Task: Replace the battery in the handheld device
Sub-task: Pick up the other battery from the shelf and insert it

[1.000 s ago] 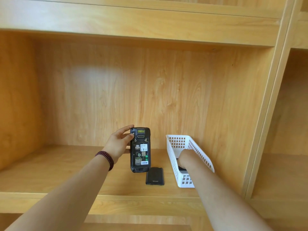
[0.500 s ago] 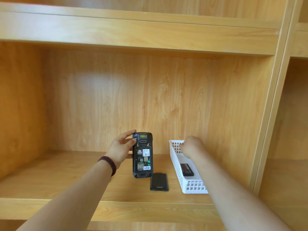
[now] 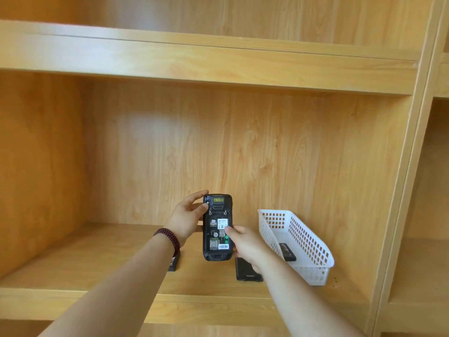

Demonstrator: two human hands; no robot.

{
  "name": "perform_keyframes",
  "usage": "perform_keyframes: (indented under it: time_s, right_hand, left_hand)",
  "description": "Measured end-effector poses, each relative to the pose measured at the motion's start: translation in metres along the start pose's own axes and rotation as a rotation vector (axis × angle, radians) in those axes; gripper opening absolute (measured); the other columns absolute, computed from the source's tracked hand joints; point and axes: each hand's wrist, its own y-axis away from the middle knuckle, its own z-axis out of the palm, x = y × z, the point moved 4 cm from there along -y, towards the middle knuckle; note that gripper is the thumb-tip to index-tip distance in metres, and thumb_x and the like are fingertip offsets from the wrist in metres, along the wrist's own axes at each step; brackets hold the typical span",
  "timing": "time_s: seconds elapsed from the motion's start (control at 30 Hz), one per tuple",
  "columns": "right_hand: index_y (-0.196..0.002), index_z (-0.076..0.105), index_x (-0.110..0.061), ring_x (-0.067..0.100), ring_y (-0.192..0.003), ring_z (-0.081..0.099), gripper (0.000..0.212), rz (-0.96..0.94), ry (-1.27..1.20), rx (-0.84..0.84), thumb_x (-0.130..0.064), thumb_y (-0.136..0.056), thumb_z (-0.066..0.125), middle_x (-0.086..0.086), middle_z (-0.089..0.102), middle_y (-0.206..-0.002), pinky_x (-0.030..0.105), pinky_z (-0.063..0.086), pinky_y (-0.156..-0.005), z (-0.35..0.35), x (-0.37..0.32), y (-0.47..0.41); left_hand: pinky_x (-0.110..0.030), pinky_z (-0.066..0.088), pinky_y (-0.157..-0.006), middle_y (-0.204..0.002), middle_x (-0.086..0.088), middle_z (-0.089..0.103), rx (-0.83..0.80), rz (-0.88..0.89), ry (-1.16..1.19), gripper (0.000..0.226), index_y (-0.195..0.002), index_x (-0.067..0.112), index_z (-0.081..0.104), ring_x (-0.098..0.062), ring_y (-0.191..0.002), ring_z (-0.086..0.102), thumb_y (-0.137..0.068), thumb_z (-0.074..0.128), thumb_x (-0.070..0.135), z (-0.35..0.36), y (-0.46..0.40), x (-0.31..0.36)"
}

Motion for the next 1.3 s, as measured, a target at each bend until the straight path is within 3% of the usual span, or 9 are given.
perform_keyframes:
  time_s: [0.2, 0.4, 0.5, 0.6, 0.67, 0.83, 1.0, 1.17, 1.3]
  right_hand:
    - [-0.121, 0.063, -0.015, 0.028, -0.111, 0.068, 0.024, 0.049, -0.531, -0.094, -0.023, -0.102, 0.050, 0.009, 0.071, -0.121, 0.051, 0.055, -0.095, 0.019, 0.005, -0.002]
    - [-0.130, 0.059, -0.011, 0.030, -0.113, 0.066, 0.032, 0.070, -0.573, -0.040, -0.022, -0.102, 0.051, 0.011, 0.070, -0.122, 0.057, 0.052, -0.096, 0.024, 0.008, -0.012]
    - [-0.132, 0.059, -0.009, 0.029, -0.116, 0.064, 0.033, 0.089, -0.593, -0.034, -0.021, -0.102, 0.050, 0.011, 0.068, -0.126, 0.056, 0.052, -0.096, 0.028, 0.015, -0.014]
    - [-0.132, 0.059, -0.009, 0.029, -0.117, 0.063, 0.033, 0.109, -0.608, -0.021, -0.020, -0.101, 0.052, 0.010, 0.068, -0.127, 0.054, 0.055, -0.092, 0.027, 0.022, -0.016]
    - [-0.130, 0.060, -0.009, 0.029, -0.115, 0.064, 0.032, 0.111, -0.615, -0.014, -0.020, -0.101, 0.052, 0.010, 0.069, -0.124, 0.052, 0.057, -0.088, 0.028, 0.024, -0.017]
    - [-0.122, 0.063, -0.010, 0.029, -0.110, 0.066, 0.025, 0.104, -0.648, 0.005, -0.018, -0.101, 0.051, 0.011, 0.071, -0.117, 0.052, 0.057, -0.087, 0.029, 0.022, -0.017]
    - [-0.116, 0.065, -0.010, 0.028, -0.104, 0.068, 0.021, 0.109, -0.657, 0.031, -0.016, -0.102, 0.051, 0.011, 0.073, -0.111, 0.049, 0.058, -0.082, 0.026, 0.027, -0.015]
    - [-0.115, 0.065, -0.012, 0.028, -0.105, 0.069, 0.021, 0.110, -0.643, 0.032, -0.017, -0.102, 0.050, 0.011, 0.073, -0.112, 0.048, 0.059, -0.083, 0.021, 0.030, -0.013]
    - [-0.113, 0.065, -0.014, 0.028, -0.104, 0.069, 0.018, 0.122, -0.648, 0.041, -0.017, -0.101, 0.051, 0.011, 0.073, -0.111, 0.050, 0.058, -0.085, 0.019, 0.033, -0.013]
  left_hand:
    - [-0.037, 0.060, -0.067, -0.104, -0.007, 0.074, -0.042, -0.022, -0.015, 0.034, -0.131, 0.023, 0.056, -0.021, -0.089, 0.071, -0.100, 0.051, 0.011, -0.015, 0.003, -0.002]
    - [-0.032, 0.061, -0.066, -0.112, -0.009, 0.071, -0.123, -0.054, -0.100, 0.033, -0.130, 0.029, 0.049, -0.021, -0.093, 0.070, -0.100, 0.051, 0.016, -0.025, 0.001, 0.000]
    - [-0.030, 0.057, -0.065, -0.115, -0.007, 0.067, -0.105, -0.169, -0.400, 0.033, -0.131, 0.030, 0.042, -0.021, -0.087, 0.067, -0.100, 0.049, 0.034, -0.045, -0.006, -0.011]
    - [-0.030, 0.054, -0.064, -0.078, -0.004, 0.063, -0.080, -0.337, -1.104, 0.034, -0.095, 0.012, 0.057, -0.016, -0.062, 0.057, -0.100, 0.041, 0.042, -0.072, -0.009, -0.027]
    - [-0.024, 0.047, -0.057, -0.068, 0.001, 0.052, -0.096, -0.453, -1.289, 0.041, -0.098, 0.008, 0.059, -0.014, -0.061, 0.054, -0.097, 0.044, 0.047, -0.078, -0.005, -0.038]
    - [-0.029, 0.052, -0.083, -0.107, -0.006, 0.063, -0.185, -0.568, -1.507, 0.051, -0.117, 0.009, 0.059, -0.020, -0.098, 0.062, -0.090, 0.051, 0.051, -0.061, 0.003, -0.064]
    - [-0.025, 0.049, -0.062, -0.076, 0.000, 0.059, -0.058, -0.578, -1.438, 0.020, -0.070, 0.013, 0.057, -0.012, -0.066, 0.058, -0.079, 0.063, 0.031, -0.056, -0.006, -0.076]
    - [-0.025, 0.056, -0.076, -0.103, -0.004, 0.066, 0.009, -0.583, -1.258, 0.062, -0.121, 0.005, 0.050, -0.018, -0.090, 0.065, -0.076, 0.076, 0.040, -0.061, -0.007, -0.065]
    - [-0.022, 0.050, -0.058, -0.115, -0.007, 0.066, 0.015, -0.532, -1.133, 0.038, -0.123, 0.006, 0.051, -0.019, -0.083, 0.062, -0.093, 0.059, 0.027, -0.069, -0.008, -0.064]
